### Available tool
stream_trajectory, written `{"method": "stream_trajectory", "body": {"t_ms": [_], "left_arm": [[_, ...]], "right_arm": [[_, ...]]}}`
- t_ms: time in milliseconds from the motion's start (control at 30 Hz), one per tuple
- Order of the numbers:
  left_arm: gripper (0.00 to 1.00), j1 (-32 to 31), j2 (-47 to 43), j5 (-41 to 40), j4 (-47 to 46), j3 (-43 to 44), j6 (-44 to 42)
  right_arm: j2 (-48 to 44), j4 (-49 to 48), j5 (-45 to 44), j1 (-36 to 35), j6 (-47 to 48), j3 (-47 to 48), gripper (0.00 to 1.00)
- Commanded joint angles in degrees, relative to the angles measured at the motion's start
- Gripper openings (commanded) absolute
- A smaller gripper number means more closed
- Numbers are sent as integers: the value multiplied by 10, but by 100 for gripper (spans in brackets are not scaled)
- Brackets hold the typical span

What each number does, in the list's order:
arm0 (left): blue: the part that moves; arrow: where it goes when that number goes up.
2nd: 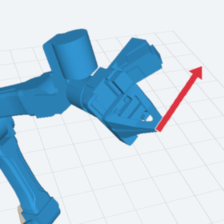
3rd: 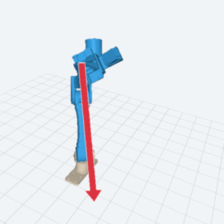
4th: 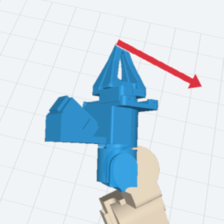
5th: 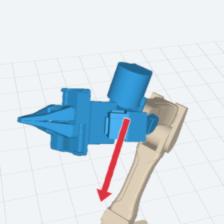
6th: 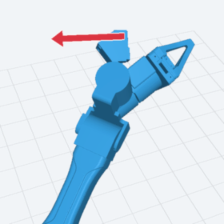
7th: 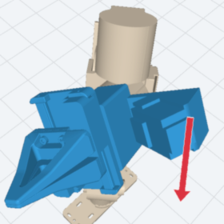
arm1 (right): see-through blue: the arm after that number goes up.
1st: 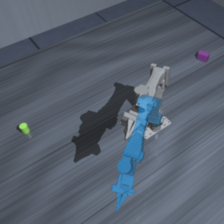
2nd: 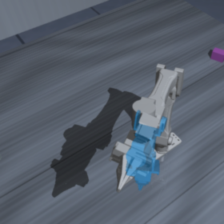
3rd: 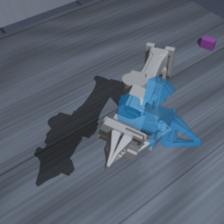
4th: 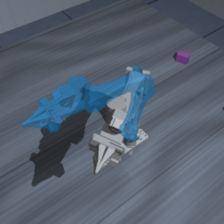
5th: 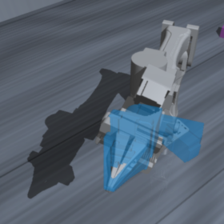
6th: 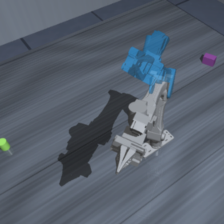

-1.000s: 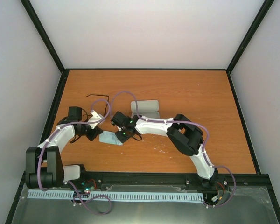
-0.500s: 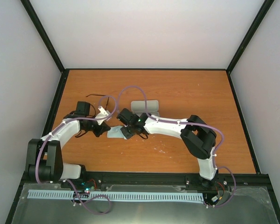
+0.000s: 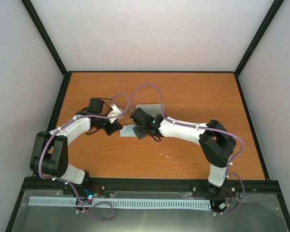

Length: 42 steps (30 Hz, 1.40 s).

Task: Organize the sunglasses
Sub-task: Place the glasses cleaning cloth in the sunglasses case.

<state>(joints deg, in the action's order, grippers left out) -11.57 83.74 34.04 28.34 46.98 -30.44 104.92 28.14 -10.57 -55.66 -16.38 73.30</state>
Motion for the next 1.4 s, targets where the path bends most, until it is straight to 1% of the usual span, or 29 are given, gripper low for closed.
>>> {"method": "stream_trajectory", "body": {"t_ms": [0, 133, 267, 700, 1100, 1367], "left_arm": [[1, -31, 22, 3, -21, 36, 23], [0, -59, 46, 1, -34, 58, 37], [0, -73, 74, 6, -45, 84, 46], [0, -82, 168, 17, -46, 176, 41], [1, -92, 238, 28, -65, 209, 49], [1, -93, 280, 27, -59, 243, 43]], "right_arm": [[-29, 1, -16, 16, 2, -10, 3], [-46, 6, -11, 38, 9, -20, 3], [-55, 10, -7, 56, 16, -29, 3], [-61, 8, 19, 115, 39, -26, 3], [-13, 6, 58, 155, 60, -18, 3], [24, -4, 85, 179, 66, -13, 3]]}}
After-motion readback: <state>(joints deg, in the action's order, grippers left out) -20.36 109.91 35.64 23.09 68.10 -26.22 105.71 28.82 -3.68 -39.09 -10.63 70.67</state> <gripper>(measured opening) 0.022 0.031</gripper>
